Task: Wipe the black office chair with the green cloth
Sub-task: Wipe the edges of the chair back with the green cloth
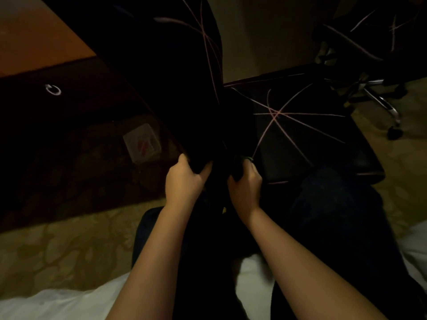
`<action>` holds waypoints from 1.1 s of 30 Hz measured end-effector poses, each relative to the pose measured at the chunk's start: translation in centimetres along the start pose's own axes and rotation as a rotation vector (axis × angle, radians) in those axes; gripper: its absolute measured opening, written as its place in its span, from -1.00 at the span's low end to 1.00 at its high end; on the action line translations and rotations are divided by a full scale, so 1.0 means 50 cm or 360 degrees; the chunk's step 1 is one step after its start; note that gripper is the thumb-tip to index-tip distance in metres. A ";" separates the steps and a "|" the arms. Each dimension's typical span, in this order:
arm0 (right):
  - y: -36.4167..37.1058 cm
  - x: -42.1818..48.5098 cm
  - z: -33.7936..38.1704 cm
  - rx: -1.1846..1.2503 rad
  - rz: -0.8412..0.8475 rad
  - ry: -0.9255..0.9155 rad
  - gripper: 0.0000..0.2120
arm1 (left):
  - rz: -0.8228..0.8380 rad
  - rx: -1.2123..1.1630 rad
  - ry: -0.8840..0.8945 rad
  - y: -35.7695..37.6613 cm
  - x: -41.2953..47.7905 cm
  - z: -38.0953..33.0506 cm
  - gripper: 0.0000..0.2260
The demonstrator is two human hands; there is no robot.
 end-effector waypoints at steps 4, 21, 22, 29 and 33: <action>-0.001 0.004 -0.001 -0.0022 0.0019 -0.0003 -0.78 | 0.0027 0.0004 0.0036 -0.001 -0.003 -0.003 -0.54; -0.074 0.032 0.182 -0.0277 -0.0258 -0.0693 -0.87 | -0.0001 0.0130 0.0008 0.008 0.014 0.024 -0.64; -0.076 0.035 0.195 -0.0312 -0.0270 -0.0750 -0.86 | -0.0009 0.0135 0.0006 0.009 0.014 0.025 -0.64; -0.068 0.038 0.183 -0.0292 -0.0164 -0.0678 -0.84 | -0.0022 0.0155 -0.0026 0.011 0.010 0.020 -0.62; -0.053 0.037 0.138 -0.0261 -0.0006 -0.0496 -0.83 | -0.0031 0.0129 -0.0025 0.011 0.002 0.012 -0.62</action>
Point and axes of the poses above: each hand's wrist, its own x-axis towards the middle knuckle, its own y-axis out of the palm, z = x × y, the point moved 8 cm from there along x, towards the middle knuckle, and after that the axes turned 11 degrees about z, right-handed, at the moved point
